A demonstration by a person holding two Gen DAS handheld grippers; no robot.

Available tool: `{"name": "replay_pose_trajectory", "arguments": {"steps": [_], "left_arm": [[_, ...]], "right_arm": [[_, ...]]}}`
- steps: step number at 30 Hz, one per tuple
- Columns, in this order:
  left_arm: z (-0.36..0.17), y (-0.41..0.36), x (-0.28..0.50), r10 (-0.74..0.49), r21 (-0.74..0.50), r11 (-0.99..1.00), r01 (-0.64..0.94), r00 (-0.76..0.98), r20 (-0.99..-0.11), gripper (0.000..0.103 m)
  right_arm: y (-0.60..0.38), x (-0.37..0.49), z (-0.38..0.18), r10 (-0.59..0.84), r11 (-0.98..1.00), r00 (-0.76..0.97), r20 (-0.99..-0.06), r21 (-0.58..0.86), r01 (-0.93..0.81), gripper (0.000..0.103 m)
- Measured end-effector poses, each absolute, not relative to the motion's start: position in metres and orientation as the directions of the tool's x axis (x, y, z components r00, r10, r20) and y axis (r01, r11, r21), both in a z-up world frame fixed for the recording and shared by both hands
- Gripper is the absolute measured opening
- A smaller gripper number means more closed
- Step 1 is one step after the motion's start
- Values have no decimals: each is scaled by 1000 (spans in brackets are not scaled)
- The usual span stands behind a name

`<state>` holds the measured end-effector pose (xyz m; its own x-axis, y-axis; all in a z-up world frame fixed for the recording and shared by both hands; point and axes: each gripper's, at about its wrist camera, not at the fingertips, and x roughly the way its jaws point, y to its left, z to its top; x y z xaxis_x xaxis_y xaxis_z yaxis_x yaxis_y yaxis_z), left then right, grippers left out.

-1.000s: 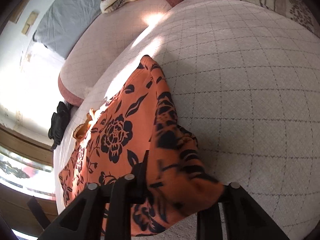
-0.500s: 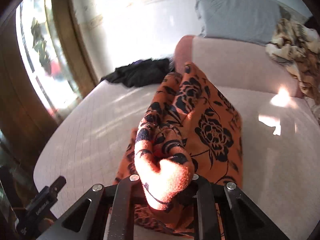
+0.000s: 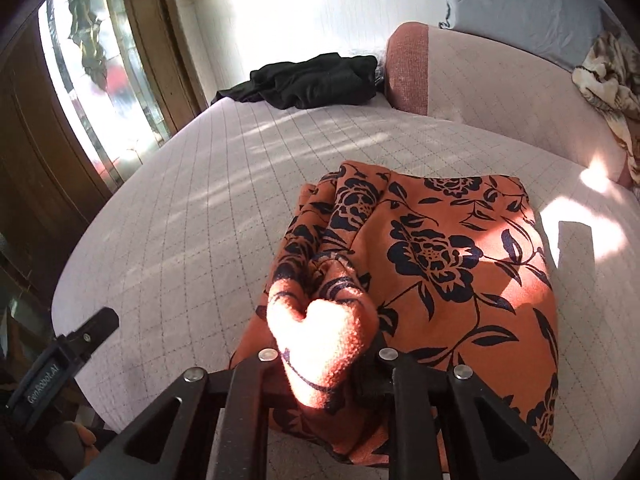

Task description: Fold small clothes

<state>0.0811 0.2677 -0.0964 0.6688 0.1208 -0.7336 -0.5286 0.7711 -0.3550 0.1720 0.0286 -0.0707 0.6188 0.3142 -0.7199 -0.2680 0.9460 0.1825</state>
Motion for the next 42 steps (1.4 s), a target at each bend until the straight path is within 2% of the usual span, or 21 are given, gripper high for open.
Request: {"name": "replay_pose_trajectory", "arguments": {"steps": [4, 6, 8, 9, 10, 11, 12, 15, 19, 22, 23, 24, 26, 28, 29, 31, 33, 34, 39, 41, 42], "left_arm": [[-97, 270, 80, 129, -359, 763, -538, 670, -731, 102], [-97, 269, 79, 132, -352, 766, -537, 668, -733, 102], [-97, 265, 81, 136, -336, 778, -531, 665, -735, 102], [-97, 264, 80, 137, -332, 784, -525, 667, -733, 102], [-96, 263, 80, 137, -330, 789, -518, 672, -728, 102], [-94, 262, 79, 135, -332, 795, -509, 680, -721, 102], [-92, 261, 79, 128, -334, 800, -498, 686, -716, 102], [-77, 254, 76, 55, -391, 814, -430, 727, -684, 102], [-57, 209, 84, -133, -433, 875, -218, 751, -647, 102], [-63, 176, 102, -218, -434, 887, -156, 687, -693, 102], [-72, 167, 108, -238, -427, 893, -145, 652, -719, 95], [-85, 162, 116, -249, -414, 898, -149, 605, -757, 72], [-129, 169, 130, -268, -411, 883, -226, 474, -839, 46], [-149, 190, 125, -355, -526, 803, -279, 484, -800, 45], [-142, 190, 121, -344, -518, 809, -278, 491, -801, 45], [-124, 180, 116, -251, -428, 860, -279, 499, -829, 52], [-106, 171, 114, -205, -377, 893, -246, 523, -827, 53], [-96, 166, 114, -192, -363, 903, -230, 540, -819, 53], [-59, 136, 141, -195, -318, 943, -99, 608, -770, 68], [-65, 127, 165, -200, -291, 955, -64, 587, -784, 68], [-76, 127, 180, -156, -244, 966, -84, 564, -811, 68]], "right_arm": [[36, 157, -44, 331, 941, 665, -669, 180, -287, 17], [51, 155, -60, 325, 935, 635, -701, 138, -326, 19], [75, 160, -101, 288, 918, 544, -789, 65, -392, 25], [78, 153, -108, 293, 907, 567, -770, 37, -419, 28], [77, 145, -104, 323, 896, 605, -728, 28, -444, 41], [73, 142, -99, 373, 884, 589, -717, 82, -460, 71], [66, 142, -96, 427, 873, 560, -710, 161, -461, 82], [38, 133, -83, 482, 863, 559, -675, 255, -435, 82], [-25, 108, -78, 536, 844, 586, -608, 396, -361, 82], [-71, 100, -85, 526, 842, 610, -593, 463, -276, 82], [-84, 99, -88, 523, 840, 614, -592, 482, -251, 82], [-97, 99, -91, 516, 838, 621, -589, 497, -226, 82], [-119, 102, -95, 514, 828, 630, -582, 527, -189, 82], [-135, 107, -99, 525, 811, 628, -574, 562, -164, 82], [-141, 108, -100, 535, 800, 626, -568, 579, -158, 82], [-154, 111, -103, 554, 779, 625, -550, 608, -155, 82], [-165, 117, -105, 573, 751, 625, -530, 644, -143, 82], [-170, 120, -106, 588, 733, 622, -518, 666, -139, 82], [-196, 140, -115, 634, 666, 595, -495, 740, -95, 82], [-203, 147, -118, 643, 649, 589, -489, 756, -81, 82], [-205, 150, -120, 646, 644, 586, -488, 761, -75, 82]]}}
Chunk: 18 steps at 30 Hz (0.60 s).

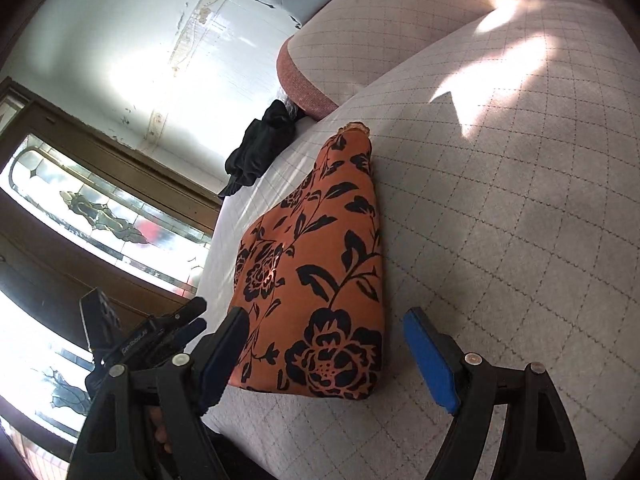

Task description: Fold small clothes

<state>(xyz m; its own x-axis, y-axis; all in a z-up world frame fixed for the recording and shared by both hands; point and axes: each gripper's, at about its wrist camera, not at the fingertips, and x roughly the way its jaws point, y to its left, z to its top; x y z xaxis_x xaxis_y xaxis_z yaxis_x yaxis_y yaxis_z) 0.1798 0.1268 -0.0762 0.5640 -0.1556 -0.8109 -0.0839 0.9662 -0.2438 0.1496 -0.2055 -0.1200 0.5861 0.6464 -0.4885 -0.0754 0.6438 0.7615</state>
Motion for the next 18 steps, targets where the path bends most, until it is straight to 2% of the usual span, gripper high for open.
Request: {"name": "replay_pose_trajectory", "arguments": {"steps": [1, 2, 4, 8, 12, 14, 16, 18], "left_arm": [[-92, 133, 196, -83, -184, 972, -148, 516, -853, 68], [-111, 144, 206, -59, -178, 958, -223, 455, -888, 69], [-123, 165, 205, -156, -303, 911, -279, 447, -881, 73], [-97, 165, 190, -118, -279, 929, -242, 521, -845, 73], [-81, 166, 178, -138, -307, 930, -204, 579, -804, 73], [-88, 164, 181, -157, -298, 940, -167, 566, -810, 73], [-107, 160, 193, -86, -210, 960, -187, 515, -853, 76], [-127, 167, 202, -141, -280, 935, -216, 498, -856, 77]], "right_arm": [[-207, 152, -121, 646, 644, 585, -491, 761, -72, 82], [-208, 152, -122, 646, 643, 584, -492, 762, -70, 82], [-209, 156, -125, 654, 638, 572, -495, 767, -67, 82], [-209, 168, -127, 651, 657, 555, -518, 751, -70, 82], [-212, 187, -127, 668, 634, 548, -503, 770, -66, 82], [-211, 198, -131, 684, 622, 528, -503, 781, -62, 82], [-210, 209, -140, 697, 606, 504, -510, 795, -32, 82], [-209, 218, -146, 714, 583, 483, -507, 813, -9, 82]]}}
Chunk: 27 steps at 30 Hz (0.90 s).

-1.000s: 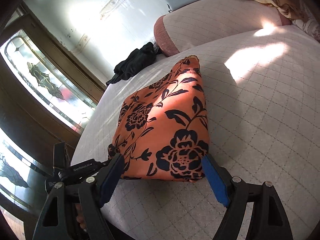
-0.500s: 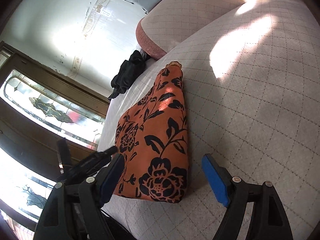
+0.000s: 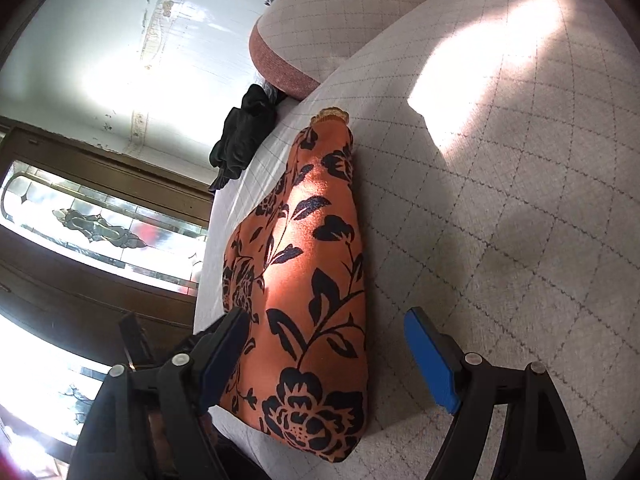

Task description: Fold small clothes

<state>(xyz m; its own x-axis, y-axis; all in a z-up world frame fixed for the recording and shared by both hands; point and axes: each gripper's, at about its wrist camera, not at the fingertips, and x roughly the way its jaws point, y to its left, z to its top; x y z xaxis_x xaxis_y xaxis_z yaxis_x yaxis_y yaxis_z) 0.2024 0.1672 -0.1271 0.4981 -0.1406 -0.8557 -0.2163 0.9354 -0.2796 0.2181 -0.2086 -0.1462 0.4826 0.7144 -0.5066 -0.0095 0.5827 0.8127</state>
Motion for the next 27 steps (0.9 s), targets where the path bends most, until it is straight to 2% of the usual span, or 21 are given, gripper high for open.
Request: {"name": "replay_pose_trajectory", "arguments": {"steps": [4, 8, 10, 12, 16, 18, 20, 22, 24, 25, 26, 27], "left_arm": [[-109, 173, 195, -169, -322, 922, -216, 525, -834, 77], [-87, 176, 181, -220, -385, 909, -161, 598, -771, 77], [-99, 177, 185, -270, -413, 899, -146, 558, -785, 77], [-124, 177, 196, -253, -376, 907, -190, 467, -847, 78], [-110, 184, 189, -310, -456, 873, -173, 526, -792, 75], [-96, 180, 186, -317, -459, 880, -123, 566, -761, 75], [-100, 175, 192, -318, -442, 891, -104, 553, -770, 76], [-124, 173, 206, -334, -439, 889, -133, 468, -818, 76], [-130, 173, 210, -335, -441, 889, -121, 483, -809, 77], [-127, 170, 212, -329, -426, 899, -105, 481, -813, 76], [-126, 168, 213, -340, -432, 898, -91, 481, -808, 67], [-127, 167, 214, -372, -457, 887, -73, 474, -798, 53]], "right_arm": [[-205, 226, -145, 719, 574, 483, -499, 819, -7, 82], [-197, 228, -143, 719, 589, 470, -511, 808, -23, 82], [-193, 229, -142, 720, 593, 463, -516, 805, -25, 82], [-188, 230, -141, 724, 594, 454, -519, 804, -29, 82], [-180, 232, -135, 731, 602, 439, -523, 797, -53, 82], [-177, 235, -134, 728, 613, 430, -535, 788, -58, 82], [-173, 241, -135, 727, 617, 423, -541, 785, -58, 82], [-167, 249, -136, 725, 625, 417, -548, 778, -64, 84], [-161, 260, -141, 707, 652, 409, -577, 756, -62, 84], [-158, 266, -147, 697, 665, 398, -596, 745, -49, 84], [-154, 272, -154, 701, 668, 373, -609, 743, -42, 81], [-146, 276, -159, 711, 668, 342, -615, 742, -55, 70]]}}
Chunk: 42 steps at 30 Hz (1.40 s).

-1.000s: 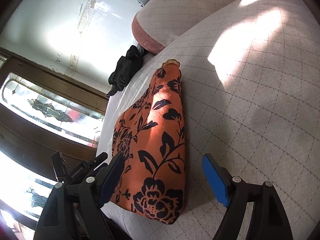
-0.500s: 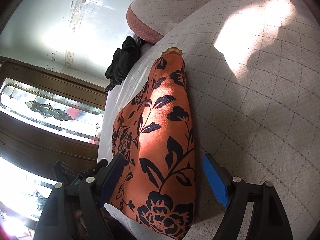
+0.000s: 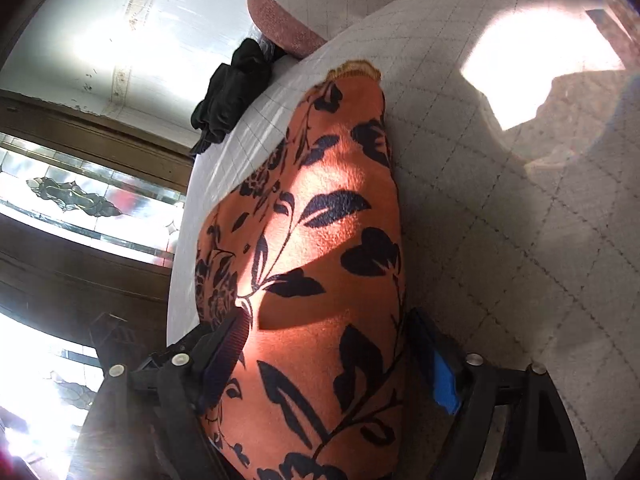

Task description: Fold small clothes

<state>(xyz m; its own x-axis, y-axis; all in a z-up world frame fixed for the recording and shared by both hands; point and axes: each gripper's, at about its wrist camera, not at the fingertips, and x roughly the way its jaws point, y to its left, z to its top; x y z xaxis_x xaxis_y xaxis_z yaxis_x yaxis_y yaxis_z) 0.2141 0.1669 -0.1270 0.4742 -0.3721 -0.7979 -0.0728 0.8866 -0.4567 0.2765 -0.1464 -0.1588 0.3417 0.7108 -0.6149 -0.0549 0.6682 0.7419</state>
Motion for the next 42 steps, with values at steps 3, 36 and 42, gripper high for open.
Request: {"name": "replay_pose_trajectory", "arguments": {"steps": [3, 36, 42], "left_arm": [[-127, 162, 216, -418, -493, 869, -47, 464, -781, 34], [-113, 19, 222, -255, -245, 966, 85, 482, -838, 67], [-117, 12, 223, -233, -214, 972, 96, 496, -836, 72]], "right_arm": [[-128, 277, -153, 665, 731, 343, -664, 672, -116, 40], [-256, 295, -141, 628, 678, 474, -618, 733, 57, 77], [-255, 317, -100, 658, 645, 551, -513, 762, -61, 81]]}}
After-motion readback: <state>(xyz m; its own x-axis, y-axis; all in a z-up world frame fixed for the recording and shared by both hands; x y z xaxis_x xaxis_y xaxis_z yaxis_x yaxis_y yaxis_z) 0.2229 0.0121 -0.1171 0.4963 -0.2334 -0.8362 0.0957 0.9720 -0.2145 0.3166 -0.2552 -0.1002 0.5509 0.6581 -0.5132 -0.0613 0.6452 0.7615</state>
